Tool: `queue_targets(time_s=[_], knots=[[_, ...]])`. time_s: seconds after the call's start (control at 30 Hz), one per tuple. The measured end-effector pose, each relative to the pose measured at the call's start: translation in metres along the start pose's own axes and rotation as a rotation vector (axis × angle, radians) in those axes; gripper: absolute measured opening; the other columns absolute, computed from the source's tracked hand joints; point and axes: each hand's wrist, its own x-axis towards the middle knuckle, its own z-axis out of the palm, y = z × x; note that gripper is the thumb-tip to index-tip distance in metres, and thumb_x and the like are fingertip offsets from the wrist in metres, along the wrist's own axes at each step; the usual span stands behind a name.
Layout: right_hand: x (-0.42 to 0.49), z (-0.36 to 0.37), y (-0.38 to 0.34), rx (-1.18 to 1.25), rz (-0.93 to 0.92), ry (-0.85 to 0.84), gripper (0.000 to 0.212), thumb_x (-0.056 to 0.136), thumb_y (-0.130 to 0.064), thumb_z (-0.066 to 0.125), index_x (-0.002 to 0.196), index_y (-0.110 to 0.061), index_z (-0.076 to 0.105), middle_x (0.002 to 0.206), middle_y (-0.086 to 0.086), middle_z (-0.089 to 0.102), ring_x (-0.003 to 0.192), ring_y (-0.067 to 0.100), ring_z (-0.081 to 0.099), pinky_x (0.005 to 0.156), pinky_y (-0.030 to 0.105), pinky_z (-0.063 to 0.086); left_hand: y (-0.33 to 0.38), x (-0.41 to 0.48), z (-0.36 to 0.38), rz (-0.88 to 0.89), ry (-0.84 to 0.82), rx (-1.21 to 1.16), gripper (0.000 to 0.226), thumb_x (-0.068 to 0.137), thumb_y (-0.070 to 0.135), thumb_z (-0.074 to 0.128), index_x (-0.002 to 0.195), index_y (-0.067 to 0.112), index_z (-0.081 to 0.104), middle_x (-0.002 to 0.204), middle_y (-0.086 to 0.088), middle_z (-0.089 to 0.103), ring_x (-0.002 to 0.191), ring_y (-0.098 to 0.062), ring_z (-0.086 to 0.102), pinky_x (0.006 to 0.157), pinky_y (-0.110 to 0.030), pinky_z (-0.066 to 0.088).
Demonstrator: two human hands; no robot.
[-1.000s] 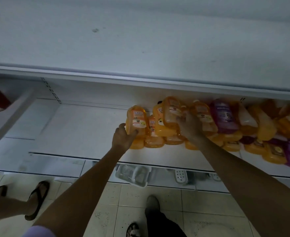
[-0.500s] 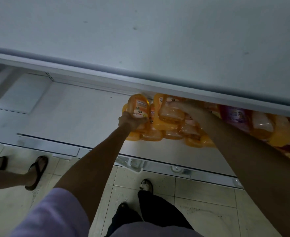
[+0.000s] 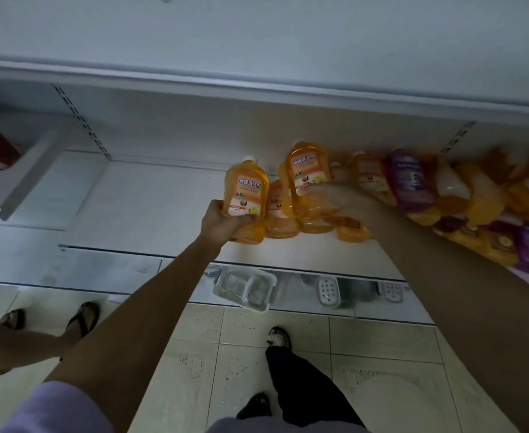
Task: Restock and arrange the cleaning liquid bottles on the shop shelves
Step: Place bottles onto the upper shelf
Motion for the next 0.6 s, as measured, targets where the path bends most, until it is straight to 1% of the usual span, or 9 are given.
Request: queue_targets(time_s=[0.07,0.13,0.2,0.27,0.33,0.37,0.43,0.5,0.6], knots=[[-0.024,-0.001,0.003,-0.046,-0.097,0.092,0.069,0.068,-0.026,0.083,0.128,-0.017,0.048,0.121,0.002,0.059,0.107,0.021,0.058,0.081,0.032,0.049,0.005,-0.024,-0.003,0.048,-0.011,-0.024,0.071,0.073,0.021,0.079,0.130,0.011,0.039,0.127,-0.007,0.054,0.099,-0.019,0.053,0.081,-0.031,0.046],[-0.052,-0.005,0.005,-0.053,-0.179,0.219,0.061,0.066,-0.021,0.084,0.115,-0.022,0.047,0.110,-0.005,0.058,0.098,0.014,0.056,0.077,0.028,0.047,0.011,-0.043,-0.001,0.099,-0.032,-0.051,0.073,0.072,0.021,0.080,0.132,0.013,0.038,0.128,-0.007,0.054,0.101,-0.020,0.054,0.084,-0.032,0.049],[-0.073,-0.016,0.010,0.018,-0.200,0.281,0.056,0.066,-0.019,0.084,0.110,-0.025,0.050,0.108,-0.005,0.060,0.096,0.014,0.058,0.076,0.028,0.048,0.017,-0.065,0.003,0.168,-0.070,-0.053,0.078,0.072,0.021,0.079,0.136,0.016,0.035,0.131,-0.006,0.052,0.107,-0.021,0.055,0.091,-0.036,0.049],[-0.096,-0.028,0.017,0.079,-0.168,0.304,0.054,0.065,-0.019,0.084,0.110,-0.022,0.055,0.112,-0.001,0.063,0.098,0.016,0.060,0.076,0.028,0.049,0.025,-0.085,0.011,0.240,-0.104,-0.034,0.084,0.072,0.022,0.079,0.141,0.021,0.030,0.134,-0.005,0.049,0.114,-0.023,0.053,0.094,-0.037,0.048],[-0.118,-0.043,0.031,0.116,-0.155,0.330,0.062,0.066,-0.016,0.083,0.119,-0.021,0.051,0.118,0.002,0.061,0.102,0.018,0.060,0.078,0.031,0.050,0.032,-0.104,0.022,0.312,-0.153,0.017,0.092,0.073,0.022,0.078,0.146,0.027,0.022,0.139,-0.005,0.044,0.121,-0.025,0.050,0.098,-0.043,0.047],[-0.128,-0.053,0.039,0.135,-0.167,0.340,0.073,0.067,-0.013,0.083,0.129,-0.021,0.045,0.121,0.002,0.058,0.105,0.019,0.058,0.077,0.031,0.050,0.035,-0.112,0.029,0.352,-0.183,0.036,0.094,0.074,0.021,0.077,0.147,0.030,0.019,0.140,-0.005,0.044,0.122,-0.025,0.049,0.098,-0.045,0.047],[-0.151,-0.073,0.053,0.136,-0.203,0.369,0.095,0.068,-0.010,0.081,0.145,-0.025,0.027,0.128,-0.001,0.051,0.111,0.018,0.054,0.076,0.028,0.048,0.043,-0.129,0.045,0.423,-0.253,0.079,0.094,0.075,0.019,0.076,0.147,0.032,0.017,0.134,-0.003,0.047,0.115,-0.020,0.051,0.091,-0.038,0.049],[-0.175,-0.098,0.065,0.157,-0.226,0.392,0.096,0.070,-0.012,0.080,0.147,-0.030,0.025,0.129,-0.002,0.050,0.113,0.018,0.053,0.078,0.028,0.047,0.053,-0.147,0.066,0.481,-0.333,0.127,0.093,0.075,0.020,0.077,0.147,0.032,0.019,0.127,0.000,0.050,0.107,-0.015,0.051,0.082,-0.030,0.048],[-0.205,-0.140,0.082,0.243,-0.242,0.502,0.085,0.074,-0.011,0.077,0.143,-0.030,0.032,0.121,0.001,0.055,0.106,0.020,0.056,0.071,0.029,0.047,0.067,-0.172,0.106,0.562,-0.460,0.175,0.094,0.074,0.020,0.078,0.147,0.032,0.021,0.123,0.004,0.050,0.105,-0.013,0.051,0.081,-0.030,0.049]])
